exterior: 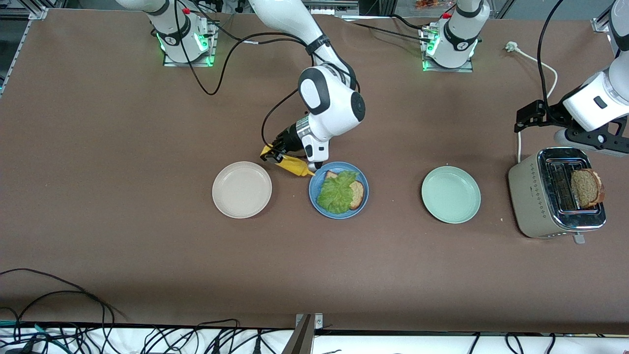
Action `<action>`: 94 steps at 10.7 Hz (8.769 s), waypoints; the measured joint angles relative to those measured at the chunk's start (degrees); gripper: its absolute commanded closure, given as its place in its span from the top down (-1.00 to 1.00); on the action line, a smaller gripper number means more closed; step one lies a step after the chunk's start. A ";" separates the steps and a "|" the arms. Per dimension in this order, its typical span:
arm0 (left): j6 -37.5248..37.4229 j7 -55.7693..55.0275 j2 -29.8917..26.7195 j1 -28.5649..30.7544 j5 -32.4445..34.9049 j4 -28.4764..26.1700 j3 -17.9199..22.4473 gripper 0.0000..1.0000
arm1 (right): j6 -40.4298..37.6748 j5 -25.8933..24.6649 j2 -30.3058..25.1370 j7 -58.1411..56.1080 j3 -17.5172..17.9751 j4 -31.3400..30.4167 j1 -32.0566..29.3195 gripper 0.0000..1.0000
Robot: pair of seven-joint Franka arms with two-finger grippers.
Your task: Make sandwich in blue plate with both arms
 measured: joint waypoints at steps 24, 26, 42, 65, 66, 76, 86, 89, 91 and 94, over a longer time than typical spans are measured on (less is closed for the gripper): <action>0.00 0.00 0.65 1.13 0.00 0.25 0.07 1.00 | 0.48 41.35 -27.02 -54.83 37.00 -9.77 -69.13 -1.00; 0.00 0.00 0.91 1.26 0.00 0.25 0.07 1.00 | -2.19 44.88 -26.29 -64.54 37.21 -10.78 -72.52 -1.00; 0.00 0.00 1.03 1.50 0.00 0.32 0.09 1.00 | -5.13 64.18 -2.59 -113.50 37.87 -11.74 -82.06 -1.00; 0.00 0.01 1.20 1.52 0.00 1.28 0.09 1.00 | -2.36 27.86 -22.05 -61.44 30.98 -9.55 -83.82 1.00; 0.00 0.01 1.21 1.52 0.00 1.29 0.08 1.00 | -1.49 23.18 -24.45 -52.71 33.09 -9.61 -83.63 1.00; 0.00 0.01 1.52 1.53 0.00 1.31 0.06 1.00 | 3.34 -2.09 -48.39 8.34 53.19 -20.06 -83.19 1.00; 0.00 0.01 1.61 1.59 0.00 1.40 0.09 1.00 | 8.27 -7.05 -58.01 10.44 52.47 -27.56 -84.97 1.00; 0.59 0.01 3.13 3.30 0.03 1.90 0.52 1.00 | 8.63 -7.05 -58.74 15.95 52.70 -28.27 -85.33 1.00; 1.44 1.37 7.35 6.53 0.09 5.60 1.51 1.00 | 8.63 -7.05 -60.82 17.58 53.40 -28.47 -85.26 1.00; 4.07 5.05 14.28 11.57 0.09 10.19 1.74 1.00 | 8.63 -7.05 -62.28 17.96 53.53 -28.88 -85.26 1.00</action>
